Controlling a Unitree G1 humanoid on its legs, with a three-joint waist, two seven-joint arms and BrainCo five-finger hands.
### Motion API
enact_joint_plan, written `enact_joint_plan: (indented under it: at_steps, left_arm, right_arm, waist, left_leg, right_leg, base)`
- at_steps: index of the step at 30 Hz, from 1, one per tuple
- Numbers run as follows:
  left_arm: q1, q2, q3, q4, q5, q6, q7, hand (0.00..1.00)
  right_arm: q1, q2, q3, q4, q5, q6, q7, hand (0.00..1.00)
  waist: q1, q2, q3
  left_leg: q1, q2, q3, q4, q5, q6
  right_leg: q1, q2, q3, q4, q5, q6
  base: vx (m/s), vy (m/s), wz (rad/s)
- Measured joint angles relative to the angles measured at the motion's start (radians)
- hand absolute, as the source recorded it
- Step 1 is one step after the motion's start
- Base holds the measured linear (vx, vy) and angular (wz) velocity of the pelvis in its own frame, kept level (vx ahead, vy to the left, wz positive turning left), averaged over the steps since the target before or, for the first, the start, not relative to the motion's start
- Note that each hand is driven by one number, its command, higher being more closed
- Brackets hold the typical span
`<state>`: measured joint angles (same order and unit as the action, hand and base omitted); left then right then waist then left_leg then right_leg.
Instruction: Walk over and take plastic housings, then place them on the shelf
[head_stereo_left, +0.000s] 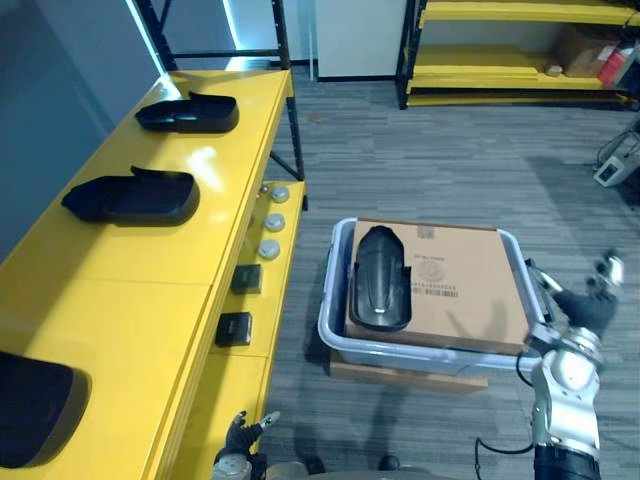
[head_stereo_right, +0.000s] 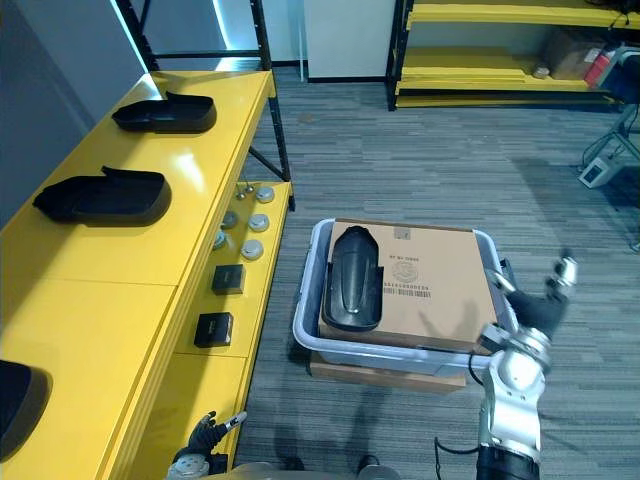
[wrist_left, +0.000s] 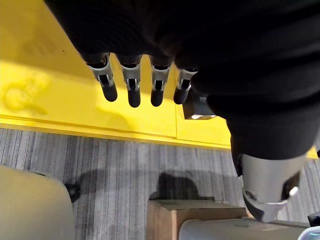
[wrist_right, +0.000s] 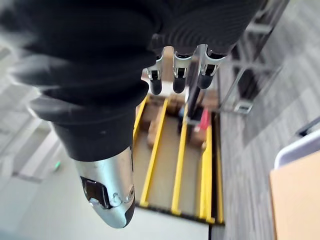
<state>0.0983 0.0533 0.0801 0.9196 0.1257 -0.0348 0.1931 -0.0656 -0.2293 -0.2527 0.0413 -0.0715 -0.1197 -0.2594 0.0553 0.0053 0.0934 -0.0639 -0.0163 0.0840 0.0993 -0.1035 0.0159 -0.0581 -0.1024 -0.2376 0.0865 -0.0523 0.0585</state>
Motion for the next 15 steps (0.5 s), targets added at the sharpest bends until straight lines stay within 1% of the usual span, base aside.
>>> enact_joint_plan:
  at_steps: [1,2,4,7,9,12,14,15]
  left_arm:
    - [0.000,0.001,0.001,-0.002,0.000,0.000,0.001,0.00]
    - [0.001,0.002,0.001,-0.007,0.000,-0.001,0.002,0.00]
    - [0.001,0.006,0.001,-0.006,0.001,-0.001,0.002,0.00]
    - [-0.002,0.009,0.001,-0.006,0.001,-0.001,0.003,0.00]
    - [-0.004,0.005,0.001,-0.007,0.001,-0.004,0.007,0.00]
    - [-0.009,-0.003,0.001,-0.007,0.001,-0.007,0.015,0.00]
    - [-0.011,-0.008,0.001,-0.008,0.001,-0.008,0.029,0.00]
    - [-0.012,-0.012,0.001,-0.009,0.001,-0.009,0.032,0.00]
  right_arm:
    - [-0.003,-0.002,0.008,0.015,-0.007,0.000,0.004,0.00]
    - [-0.012,-0.016,0.035,0.053,-0.025,0.008,0.008,0.00]
    - [-0.046,-0.024,0.070,0.128,-0.053,0.021,0.016,0.00]
    - [-0.118,-0.024,0.099,0.274,-0.110,0.061,0.014,0.00]
    - [-0.161,-0.021,0.102,0.365,-0.161,0.103,-0.013,0.00]
    - [-0.203,0.000,0.088,0.430,-0.207,0.139,-0.058,0.00]
    - [-0.232,0.023,0.056,0.479,-0.229,0.165,-0.096,0.00]
    - [-0.255,0.034,0.033,0.519,-0.240,0.175,-0.115,0.00]
  waist:
    - [0.006,0.001,0.001]
    - [0.018,0.003,0.003]
    - [0.017,0.005,0.004]
    - [0.017,0.012,0.011]
    - [0.019,0.025,0.020]
    - [0.020,0.038,0.034]
    - [0.023,0.046,0.045]
    - [0.030,0.051,0.055]
  left_leg:
    - [-0.003,-0.001,-0.002,-0.002,0.002,-0.001]
    - [-0.005,-0.003,-0.002,-0.012,0.011,0.004]
    - [-0.019,-0.006,-0.007,-0.029,0.024,-0.002]
    - [-0.051,-0.007,-0.020,-0.031,0.033,-0.011]
    - [-0.056,-0.007,-0.028,-0.031,0.036,-0.015]
    - [-0.064,-0.007,-0.028,-0.032,0.045,-0.030]
    - [-0.066,-0.004,-0.027,-0.032,0.045,-0.030]
    - [-0.067,-0.004,-0.027,-0.032,0.045,-0.030]
  right_leg:
    - [-0.001,-0.001,-0.004,0.000,0.002,0.000]
    - [-0.007,-0.002,-0.007,0.000,0.003,0.001]
    - [-0.025,-0.005,-0.012,0.001,0.005,0.001]
    - [-0.051,-0.007,-0.030,0.000,0.009,0.000]
    - [-0.051,-0.006,-0.041,0.000,0.008,0.000]
    - [-0.052,-0.008,-0.056,-0.001,0.008,0.000]
    - [-0.052,-0.007,-0.062,-0.001,0.008,0.000]
    - [-0.054,-0.006,-0.062,-0.001,0.008,0.000]
  base:
    - [-0.03,0.011,0.15]
    - [-0.01,0.014,0.09]
    - [0.00,0.008,0.08]
    - [0.03,-0.012,0.14]
    - [0.06,-0.019,0.16]
    - [0.05,-0.017,0.12]
    - [0.03,-0.017,0.06]
    - [0.00,0.000,0.00]
